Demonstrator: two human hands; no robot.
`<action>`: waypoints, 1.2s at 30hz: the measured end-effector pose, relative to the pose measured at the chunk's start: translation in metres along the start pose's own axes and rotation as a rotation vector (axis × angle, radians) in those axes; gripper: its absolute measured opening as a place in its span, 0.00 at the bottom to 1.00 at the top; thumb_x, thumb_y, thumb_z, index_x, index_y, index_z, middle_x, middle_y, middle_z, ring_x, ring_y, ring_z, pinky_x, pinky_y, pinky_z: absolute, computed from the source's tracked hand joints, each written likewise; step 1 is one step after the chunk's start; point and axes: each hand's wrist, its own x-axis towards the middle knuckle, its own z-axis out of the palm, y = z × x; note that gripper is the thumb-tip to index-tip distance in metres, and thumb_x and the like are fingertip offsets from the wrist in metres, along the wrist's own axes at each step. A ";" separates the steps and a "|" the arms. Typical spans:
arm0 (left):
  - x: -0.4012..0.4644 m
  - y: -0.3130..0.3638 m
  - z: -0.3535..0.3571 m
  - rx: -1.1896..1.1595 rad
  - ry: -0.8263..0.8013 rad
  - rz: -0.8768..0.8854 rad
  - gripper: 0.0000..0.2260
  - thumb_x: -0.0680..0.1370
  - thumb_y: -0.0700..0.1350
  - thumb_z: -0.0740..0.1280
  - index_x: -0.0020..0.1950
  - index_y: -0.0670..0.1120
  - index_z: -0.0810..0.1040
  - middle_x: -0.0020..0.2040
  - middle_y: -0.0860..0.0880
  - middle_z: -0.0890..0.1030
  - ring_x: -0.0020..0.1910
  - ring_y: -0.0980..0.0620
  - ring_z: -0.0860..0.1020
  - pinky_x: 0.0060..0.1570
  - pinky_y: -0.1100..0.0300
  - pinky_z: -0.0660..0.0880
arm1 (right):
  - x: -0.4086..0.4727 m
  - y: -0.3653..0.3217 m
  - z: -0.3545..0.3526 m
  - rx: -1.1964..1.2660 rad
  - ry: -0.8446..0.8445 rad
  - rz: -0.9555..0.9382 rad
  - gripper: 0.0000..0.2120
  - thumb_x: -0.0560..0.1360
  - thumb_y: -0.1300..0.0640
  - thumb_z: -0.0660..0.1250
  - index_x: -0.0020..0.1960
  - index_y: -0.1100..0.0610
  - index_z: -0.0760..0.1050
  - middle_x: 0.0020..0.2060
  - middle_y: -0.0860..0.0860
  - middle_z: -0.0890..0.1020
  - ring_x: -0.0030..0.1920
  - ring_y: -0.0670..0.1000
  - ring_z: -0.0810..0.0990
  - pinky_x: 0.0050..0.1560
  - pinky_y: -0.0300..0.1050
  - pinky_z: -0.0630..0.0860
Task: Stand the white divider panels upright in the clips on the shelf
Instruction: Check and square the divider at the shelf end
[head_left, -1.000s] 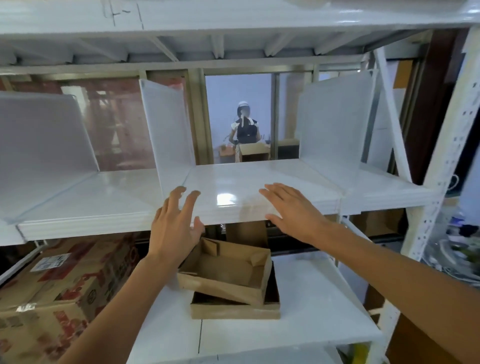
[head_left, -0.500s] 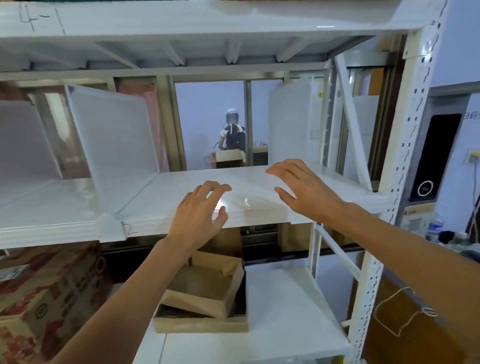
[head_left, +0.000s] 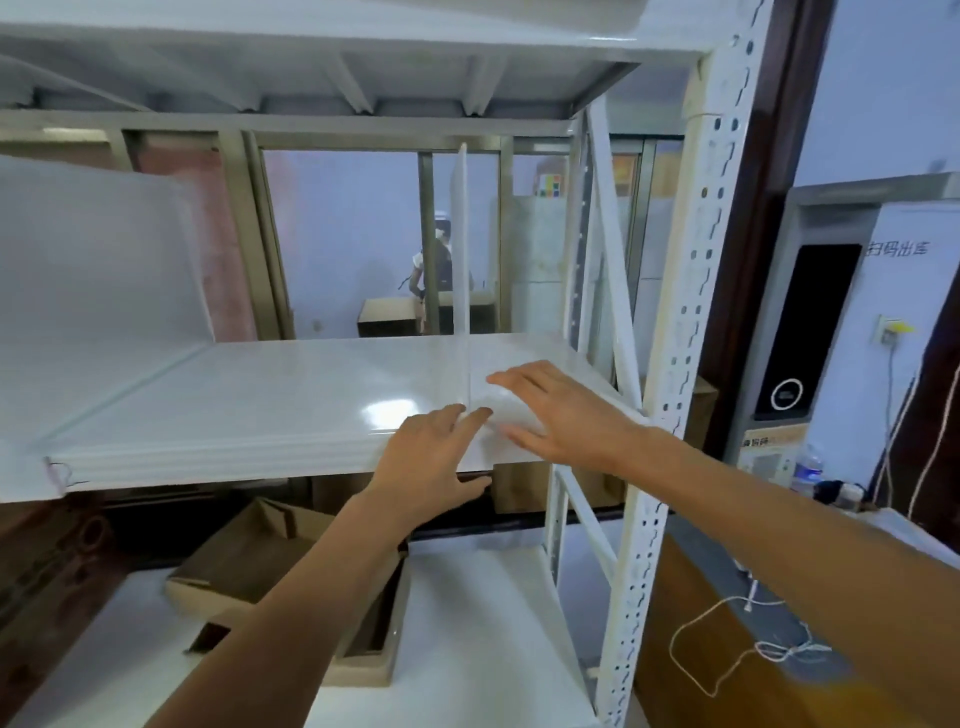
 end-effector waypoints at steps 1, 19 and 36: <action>0.002 0.002 0.005 0.052 -0.011 -0.021 0.36 0.68 0.60 0.72 0.72 0.50 0.66 0.65 0.43 0.76 0.61 0.43 0.76 0.61 0.49 0.72 | -0.002 0.001 0.008 0.025 -0.080 0.030 0.32 0.76 0.40 0.62 0.75 0.52 0.59 0.71 0.52 0.67 0.71 0.52 0.63 0.70 0.55 0.65; -0.039 -0.076 -0.007 0.074 0.018 -0.034 0.31 0.66 0.49 0.77 0.66 0.53 0.69 0.58 0.45 0.80 0.53 0.45 0.80 0.44 0.53 0.79 | -0.017 0.030 0.054 -0.188 -0.064 -0.078 0.36 0.72 0.56 0.71 0.76 0.54 0.61 0.73 0.52 0.68 0.72 0.51 0.68 0.70 0.45 0.57; -0.032 -0.072 0.001 0.023 0.021 -0.047 0.36 0.61 0.46 0.82 0.65 0.51 0.69 0.52 0.41 0.81 0.42 0.42 0.82 0.37 0.52 0.80 | -0.015 0.024 0.071 -0.221 0.057 -0.083 0.34 0.67 0.61 0.73 0.71 0.60 0.68 0.68 0.57 0.74 0.66 0.56 0.75 0.67 0.49 0.63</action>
